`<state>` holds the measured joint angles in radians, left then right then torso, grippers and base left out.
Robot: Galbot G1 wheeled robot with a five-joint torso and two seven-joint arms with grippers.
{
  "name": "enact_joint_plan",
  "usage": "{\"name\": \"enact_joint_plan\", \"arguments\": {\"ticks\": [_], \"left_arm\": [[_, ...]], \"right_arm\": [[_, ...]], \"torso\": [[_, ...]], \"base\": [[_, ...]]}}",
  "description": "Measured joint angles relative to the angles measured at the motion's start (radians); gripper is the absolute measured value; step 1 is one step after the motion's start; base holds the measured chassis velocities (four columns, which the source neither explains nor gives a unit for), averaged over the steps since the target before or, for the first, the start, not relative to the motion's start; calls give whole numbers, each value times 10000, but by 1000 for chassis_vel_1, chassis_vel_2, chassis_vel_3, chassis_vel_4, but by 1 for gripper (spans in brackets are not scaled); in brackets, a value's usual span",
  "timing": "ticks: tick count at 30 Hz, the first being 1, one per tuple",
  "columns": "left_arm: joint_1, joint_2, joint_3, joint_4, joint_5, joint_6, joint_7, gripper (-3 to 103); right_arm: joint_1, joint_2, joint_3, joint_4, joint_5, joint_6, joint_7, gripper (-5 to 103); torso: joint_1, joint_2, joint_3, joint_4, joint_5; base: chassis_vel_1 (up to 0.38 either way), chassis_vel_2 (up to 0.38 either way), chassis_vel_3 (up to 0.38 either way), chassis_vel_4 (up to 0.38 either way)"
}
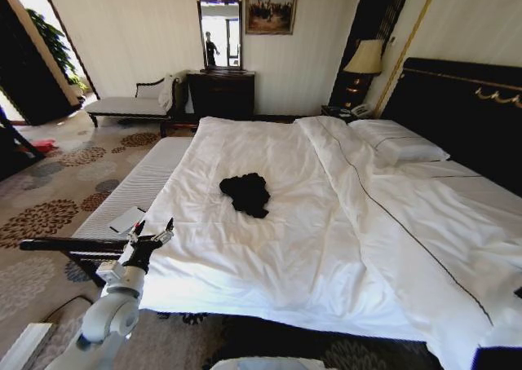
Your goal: Fold the clothes on the bed.
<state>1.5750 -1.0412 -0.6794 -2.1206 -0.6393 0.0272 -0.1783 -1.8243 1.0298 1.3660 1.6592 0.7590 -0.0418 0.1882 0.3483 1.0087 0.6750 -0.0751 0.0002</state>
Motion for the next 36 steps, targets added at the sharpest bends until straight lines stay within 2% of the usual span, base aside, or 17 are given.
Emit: {"name": "enact_joint_plan", "arguments": {"ticks": [2,14,20,30,31,36], "left_arm": [[14,6,-20,3,-8,-5,-1,100],[101,-100,-1,61,58,-47,-1,100],[162,-108,-46,80,58,-89,0,100],[233,-111,-65,9,57,-123,12,100],[269,-113,-69,-8,61,-122,12,96],[460,-157,-89,-30,152,-164,25,102]], "right_arm": [[18,104,32,-414,-346,198,-65,1],[316,779,-145,-2102,-988,970,-172,1],[503,742,-179,-2736,-1076,1107,-156,1],[1271,395,-772,-4082,-1523,1651,-163,1],[1424,363,-891,-4319,-1691,1736,-162,1],[2086,122,-1425,-5716,-2357,2227,-189,1]], "torso": [[0,1,0,0,0],[3,0,0,9,-1],[4,0,0,8,-1],[2,1,0,-13,-3],[2,0,0,-14,-4],[1,0,0,4,-3]], "base": [[0,0,0,0],[0,0,0,0],[0,0,0,0],[0,0,0,0],[0,0,0,0],[0,0,0,0]]}}
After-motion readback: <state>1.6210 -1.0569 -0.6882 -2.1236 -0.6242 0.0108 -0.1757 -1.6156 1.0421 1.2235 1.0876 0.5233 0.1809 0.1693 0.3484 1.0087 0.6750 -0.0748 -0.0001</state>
